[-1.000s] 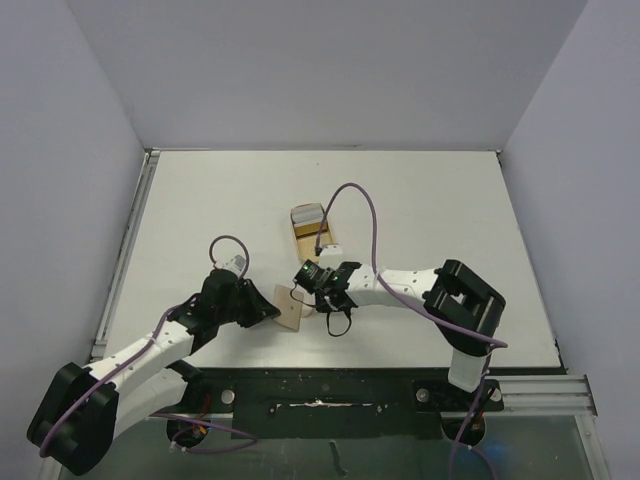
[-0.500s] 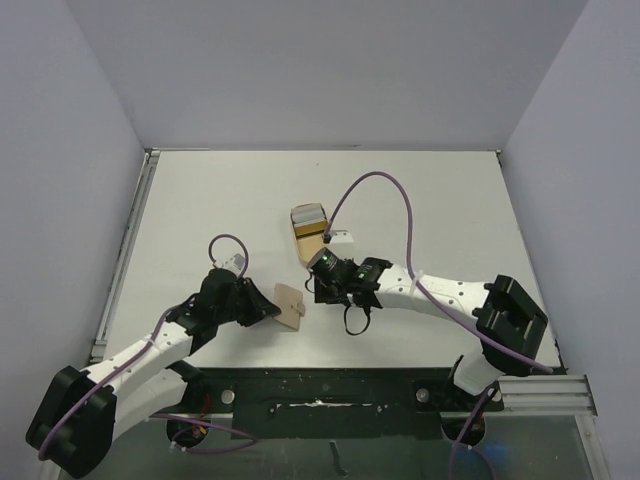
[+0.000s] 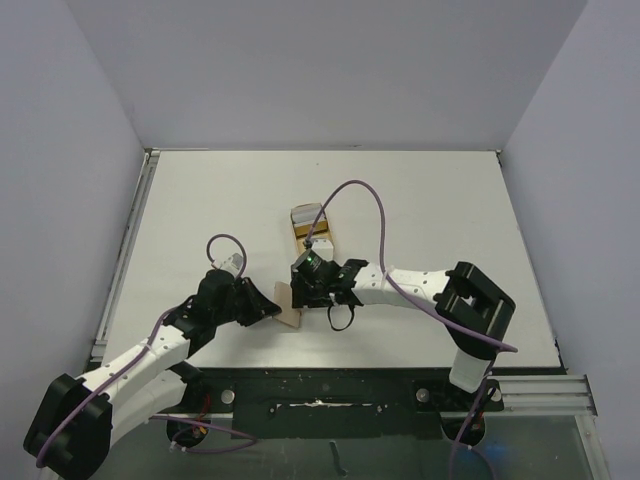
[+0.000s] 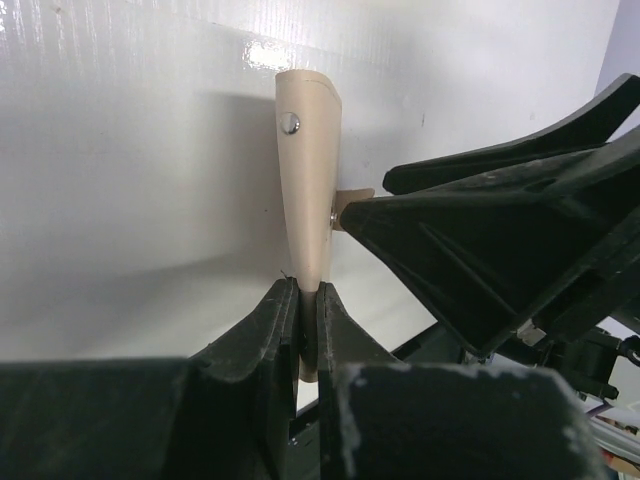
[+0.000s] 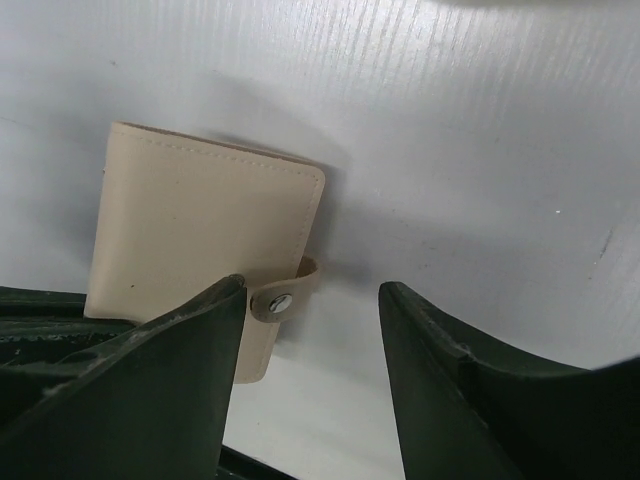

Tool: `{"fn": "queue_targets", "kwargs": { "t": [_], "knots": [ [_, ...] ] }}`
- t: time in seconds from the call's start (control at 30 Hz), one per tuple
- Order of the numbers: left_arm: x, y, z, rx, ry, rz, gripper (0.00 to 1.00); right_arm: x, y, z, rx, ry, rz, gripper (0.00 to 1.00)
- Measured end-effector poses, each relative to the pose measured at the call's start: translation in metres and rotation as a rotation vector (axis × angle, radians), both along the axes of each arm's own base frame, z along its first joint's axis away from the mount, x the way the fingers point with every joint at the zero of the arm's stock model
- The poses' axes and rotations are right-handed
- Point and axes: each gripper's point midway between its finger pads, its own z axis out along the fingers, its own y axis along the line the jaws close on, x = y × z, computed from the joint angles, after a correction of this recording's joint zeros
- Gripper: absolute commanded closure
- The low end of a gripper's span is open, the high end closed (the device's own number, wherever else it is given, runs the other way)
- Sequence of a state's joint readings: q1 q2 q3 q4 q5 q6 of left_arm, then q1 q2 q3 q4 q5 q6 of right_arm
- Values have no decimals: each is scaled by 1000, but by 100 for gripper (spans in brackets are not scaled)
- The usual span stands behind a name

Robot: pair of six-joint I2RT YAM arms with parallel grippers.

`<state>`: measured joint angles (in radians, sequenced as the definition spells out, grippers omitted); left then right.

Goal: Put the credit cards into the card holder
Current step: Open the card holder at the center of the board.

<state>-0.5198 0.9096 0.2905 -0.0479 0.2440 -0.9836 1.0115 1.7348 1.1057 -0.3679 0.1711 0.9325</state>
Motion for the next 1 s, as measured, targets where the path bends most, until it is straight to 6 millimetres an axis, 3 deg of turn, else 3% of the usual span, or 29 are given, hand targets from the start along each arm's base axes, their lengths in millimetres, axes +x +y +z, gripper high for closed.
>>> {"fn": "queue_targets", "kwargs": {
  "t": [0.3,0.5,0.63,0.73,0.87,1.0],
  "knots": [
    [0,0,0,1,2,0,100,-5,-1,-8,-5,33,1,74],
    [0,0,-1,3,4,0,100,-10,-19,-22,-64,48,-25,95],
    [-1,0,-3,5,10,0,100,-11,-32,-25,-104,37,-48,100],
    [-1,0,-4,8,14,0,99,-10,-39,-15,-89,4,-61,100],
    [0,-2,-5,1,23,-1,74,-10,-47,9,-7,-47,-69,100],
    [2,0,-12,20,40,9,62,-8,-59,20,29,-77,-76,100]
  ]
}}
